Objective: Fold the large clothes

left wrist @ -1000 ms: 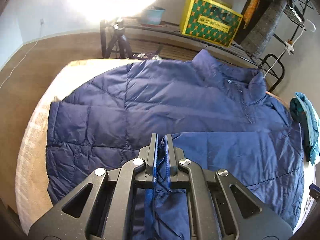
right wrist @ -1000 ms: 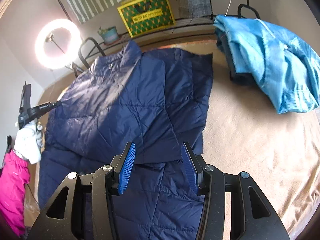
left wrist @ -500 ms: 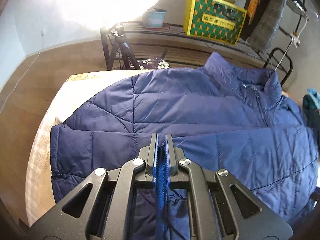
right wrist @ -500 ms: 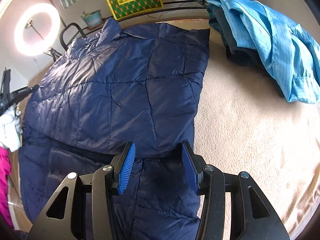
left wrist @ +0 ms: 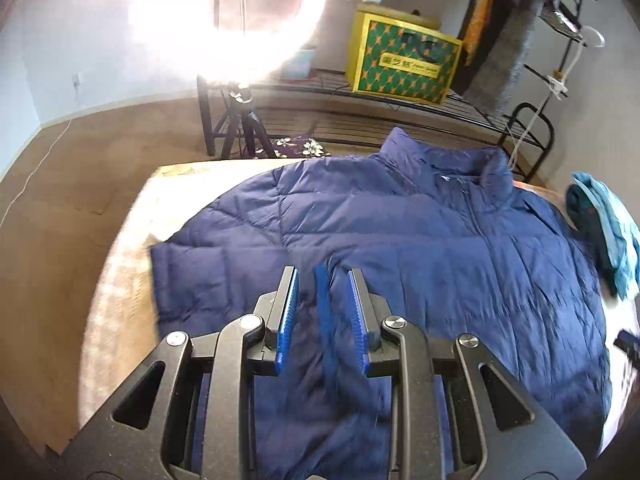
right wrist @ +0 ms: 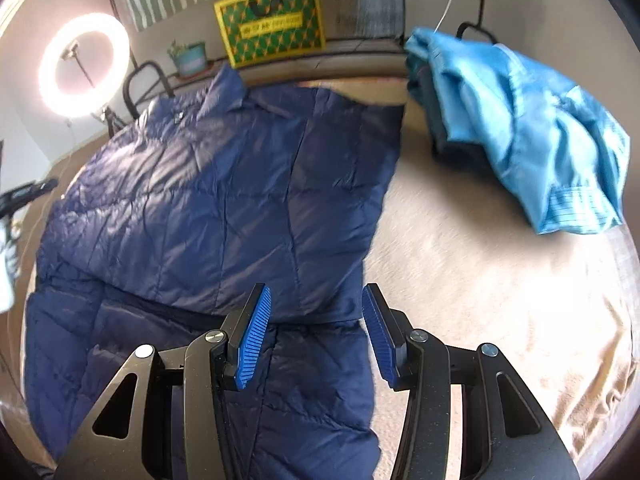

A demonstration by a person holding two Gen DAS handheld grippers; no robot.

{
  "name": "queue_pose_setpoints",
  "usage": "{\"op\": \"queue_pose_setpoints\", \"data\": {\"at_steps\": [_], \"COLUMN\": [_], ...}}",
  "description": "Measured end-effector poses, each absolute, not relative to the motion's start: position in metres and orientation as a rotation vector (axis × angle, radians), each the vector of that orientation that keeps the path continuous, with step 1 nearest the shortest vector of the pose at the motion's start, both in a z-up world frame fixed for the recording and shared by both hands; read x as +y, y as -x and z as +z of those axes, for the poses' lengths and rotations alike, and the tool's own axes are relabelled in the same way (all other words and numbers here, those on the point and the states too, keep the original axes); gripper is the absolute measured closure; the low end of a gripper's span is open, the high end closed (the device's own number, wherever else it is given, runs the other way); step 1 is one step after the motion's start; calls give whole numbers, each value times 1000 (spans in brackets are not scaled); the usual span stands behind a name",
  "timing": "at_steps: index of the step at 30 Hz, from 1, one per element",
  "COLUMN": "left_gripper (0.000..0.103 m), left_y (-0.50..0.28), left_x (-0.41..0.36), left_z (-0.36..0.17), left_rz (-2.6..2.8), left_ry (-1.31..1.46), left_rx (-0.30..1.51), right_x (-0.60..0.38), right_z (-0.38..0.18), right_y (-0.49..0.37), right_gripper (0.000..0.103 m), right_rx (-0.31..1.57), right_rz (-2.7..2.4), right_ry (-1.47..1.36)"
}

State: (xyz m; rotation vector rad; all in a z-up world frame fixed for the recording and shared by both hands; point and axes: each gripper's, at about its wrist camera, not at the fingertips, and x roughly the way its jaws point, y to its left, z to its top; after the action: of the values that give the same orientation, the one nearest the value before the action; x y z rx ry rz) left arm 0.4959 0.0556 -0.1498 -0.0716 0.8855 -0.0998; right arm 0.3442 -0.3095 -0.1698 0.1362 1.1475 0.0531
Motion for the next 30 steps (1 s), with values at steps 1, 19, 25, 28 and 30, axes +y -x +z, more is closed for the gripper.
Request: {"op": "queue_pose_setpoints", "data": {"at_steps": [1, 19, 25, 28, 30], "left_gripper": [78, 57, 43, 43, 43], "left_y": [-485, -278, -220, -194, -182], "left_x": [61, 162, 176, 183, 183], "left_z": [-145, -141, -161, -177, -185], "left_rz": [-107, -143, -190, -235, -251], "left_ry": [73, 207, 302, 371, 377], "left_rx": [884, 1032, 1122, 1183, 1216], "right_x": [-312, -315, -318, -325, -332], "right_z": [-165, -118, -99, -98, -101], "right_y": [-341, -272, -230, -204, -186], "right_gripper": [56, 56, 56, 55, 54], "right_rx": [1133, 1052, 1088, 1131, 1162], "right_rz": [55, 115, 181, 189, 193], "right_ry": [-144, -148, -138, -166, -193]}}
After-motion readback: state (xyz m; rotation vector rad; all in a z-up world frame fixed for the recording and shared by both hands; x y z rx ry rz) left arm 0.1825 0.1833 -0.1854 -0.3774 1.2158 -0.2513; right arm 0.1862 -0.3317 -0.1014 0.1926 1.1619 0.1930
